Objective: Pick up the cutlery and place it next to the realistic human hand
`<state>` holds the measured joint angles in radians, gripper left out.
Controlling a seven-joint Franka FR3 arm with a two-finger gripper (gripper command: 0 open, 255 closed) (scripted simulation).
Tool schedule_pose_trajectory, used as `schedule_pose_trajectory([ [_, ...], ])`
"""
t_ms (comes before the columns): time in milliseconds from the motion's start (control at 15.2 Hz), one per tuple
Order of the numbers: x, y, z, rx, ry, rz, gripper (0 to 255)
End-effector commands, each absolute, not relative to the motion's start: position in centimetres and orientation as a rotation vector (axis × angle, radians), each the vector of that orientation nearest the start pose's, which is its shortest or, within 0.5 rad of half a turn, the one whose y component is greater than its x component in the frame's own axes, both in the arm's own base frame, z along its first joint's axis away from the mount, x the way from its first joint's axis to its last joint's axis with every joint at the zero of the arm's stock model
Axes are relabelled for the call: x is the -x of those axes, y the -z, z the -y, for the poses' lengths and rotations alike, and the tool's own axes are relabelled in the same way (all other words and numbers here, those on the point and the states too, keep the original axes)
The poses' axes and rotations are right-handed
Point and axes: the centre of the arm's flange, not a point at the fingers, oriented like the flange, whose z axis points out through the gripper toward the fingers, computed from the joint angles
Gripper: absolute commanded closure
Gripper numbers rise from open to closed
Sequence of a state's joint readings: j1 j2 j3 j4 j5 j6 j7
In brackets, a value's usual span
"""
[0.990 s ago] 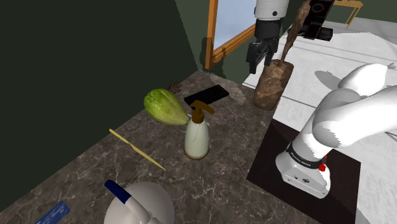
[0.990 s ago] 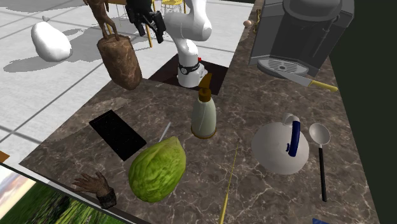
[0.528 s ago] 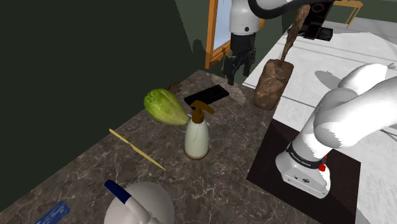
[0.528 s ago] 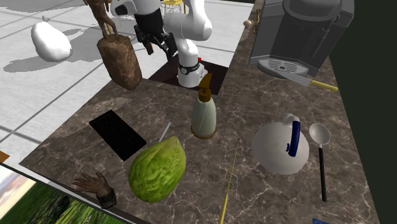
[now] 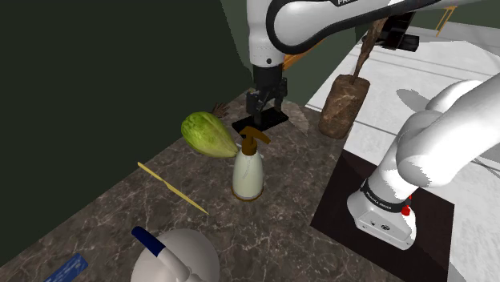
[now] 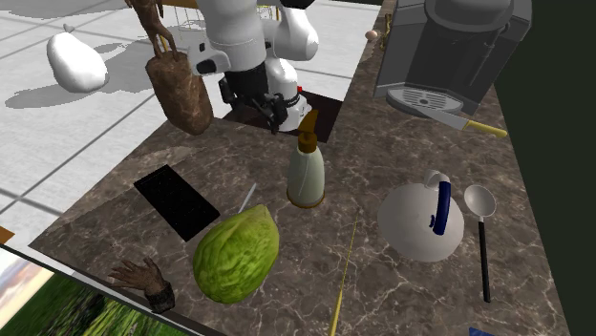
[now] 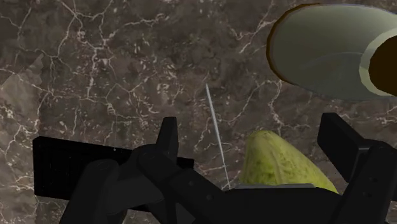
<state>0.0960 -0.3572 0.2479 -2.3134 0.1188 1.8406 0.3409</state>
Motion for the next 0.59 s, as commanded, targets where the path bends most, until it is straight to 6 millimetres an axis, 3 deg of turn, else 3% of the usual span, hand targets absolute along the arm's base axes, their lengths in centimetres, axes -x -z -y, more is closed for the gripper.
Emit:
schedule_pose_trajectory([
  [0,-41.0,-45.8,-18.1,3.152,-0.194,-0.067,0],
  [528,-45.6,-41.3,-26.6,3.164,-0.181,0.019,0],
])
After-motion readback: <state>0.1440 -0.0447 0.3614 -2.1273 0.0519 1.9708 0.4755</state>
